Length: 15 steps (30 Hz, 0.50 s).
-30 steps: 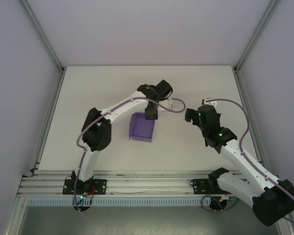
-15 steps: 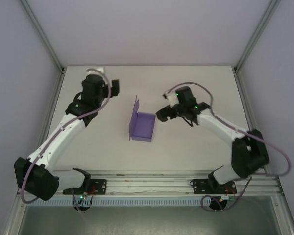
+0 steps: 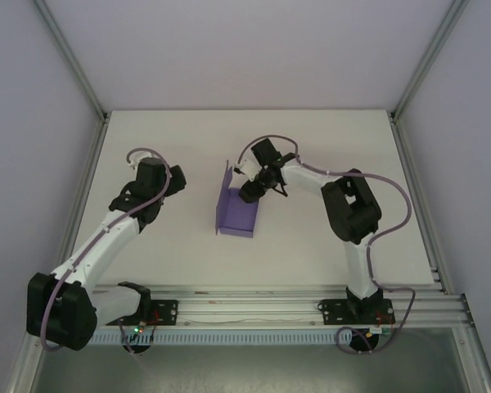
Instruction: Assemble paper box
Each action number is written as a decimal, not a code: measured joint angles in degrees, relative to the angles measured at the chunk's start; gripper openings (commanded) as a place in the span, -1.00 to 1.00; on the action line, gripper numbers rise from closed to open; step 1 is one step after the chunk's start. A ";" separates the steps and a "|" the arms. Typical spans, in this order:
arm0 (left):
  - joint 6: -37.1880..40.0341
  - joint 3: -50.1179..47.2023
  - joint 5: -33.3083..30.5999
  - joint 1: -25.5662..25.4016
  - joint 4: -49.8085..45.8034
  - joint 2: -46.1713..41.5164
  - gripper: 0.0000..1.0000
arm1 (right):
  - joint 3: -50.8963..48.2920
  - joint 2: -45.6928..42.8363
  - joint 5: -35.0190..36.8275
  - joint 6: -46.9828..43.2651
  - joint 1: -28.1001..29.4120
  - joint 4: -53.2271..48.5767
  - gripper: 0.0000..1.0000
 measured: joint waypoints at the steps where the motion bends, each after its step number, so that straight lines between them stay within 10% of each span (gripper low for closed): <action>1: -0.20 -0.24 -0.17 0.00 -0.04 -0.57 1.00 | -0.17 0.00 0.79 1.01 0.00 0.26 -0.48; 15: 0.35 -0.87 -3.45 0.00 4.33 -0.37 1.00 | -12.35 -6.56 27.50 35.45 4.81 7.50 -0.75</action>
